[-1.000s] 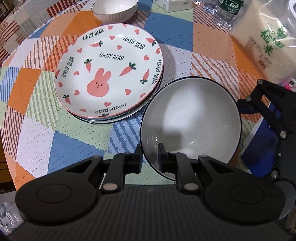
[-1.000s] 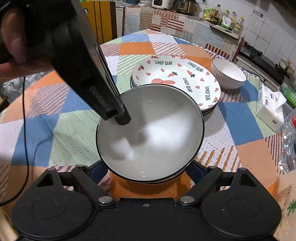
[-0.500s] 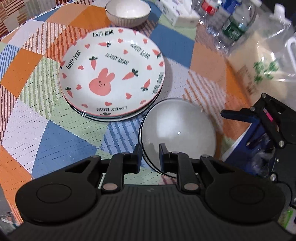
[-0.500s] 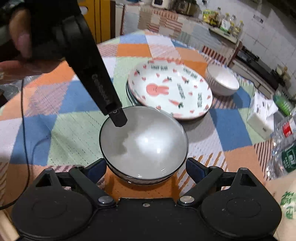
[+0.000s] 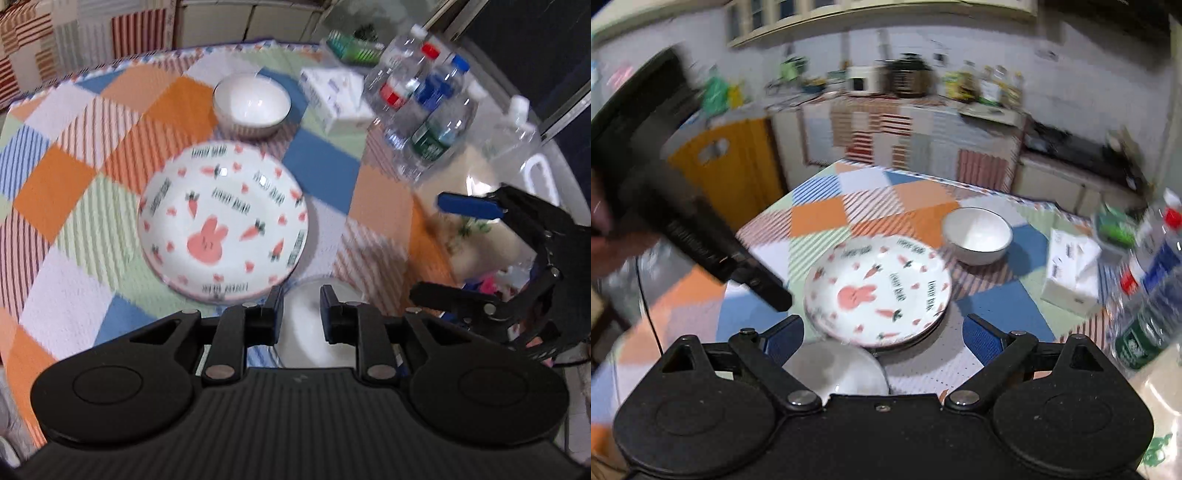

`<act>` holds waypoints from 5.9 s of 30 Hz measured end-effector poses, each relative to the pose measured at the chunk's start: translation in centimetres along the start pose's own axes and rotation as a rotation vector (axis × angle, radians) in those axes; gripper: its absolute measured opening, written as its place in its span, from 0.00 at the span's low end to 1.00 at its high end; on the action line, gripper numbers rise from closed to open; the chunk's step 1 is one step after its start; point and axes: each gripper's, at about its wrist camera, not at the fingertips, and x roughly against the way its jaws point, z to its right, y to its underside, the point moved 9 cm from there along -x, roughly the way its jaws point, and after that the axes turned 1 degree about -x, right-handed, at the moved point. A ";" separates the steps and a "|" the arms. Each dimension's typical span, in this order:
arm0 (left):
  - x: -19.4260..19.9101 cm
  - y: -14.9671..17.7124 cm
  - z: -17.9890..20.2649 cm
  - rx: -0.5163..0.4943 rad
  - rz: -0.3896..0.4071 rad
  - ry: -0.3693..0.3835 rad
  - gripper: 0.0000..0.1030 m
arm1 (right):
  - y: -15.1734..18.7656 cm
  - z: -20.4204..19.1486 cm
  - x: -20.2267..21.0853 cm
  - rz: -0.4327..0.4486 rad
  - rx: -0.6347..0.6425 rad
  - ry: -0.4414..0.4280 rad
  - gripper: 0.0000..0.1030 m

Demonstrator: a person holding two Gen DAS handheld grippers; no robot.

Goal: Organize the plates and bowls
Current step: 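Move both tools to the third bowl by the tissue box and grasp its rim, then carry the third bowl over and lower it into the bowl stack, then open both tools to release the third bowl on the stack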

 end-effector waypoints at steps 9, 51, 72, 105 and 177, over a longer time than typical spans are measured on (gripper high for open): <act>-0.8 -5.8 -3.7 0.010 0.153 -0.108 0.56 | -5.6 4.0 -3.1 0.004 -0.127 0.020 0.92; -19.6 -17.6 -12.1 0.287 0.196 -0.154 0.15 | -5.7 18.6 -26.6 -0.246 -0.455 0.233 0.17; -11.4 -13.5 -6.0 0.230 0.091 -0.030 0.14 | -3.8 16.6 -17.7 -0.189 -0.675 0.088 0.13; -1.4 3.6 2.5 0.052 -0.032 -0.030 0.15 | 5.1 3.8 -2.3 -0.297 -0.645 -0.041 0.15; -1.6 7.2 2.3 -0.010 -0.056 -0.109 0.33 | 6.2 -1.5 1.1 -0.096 0.022 0.020 0.37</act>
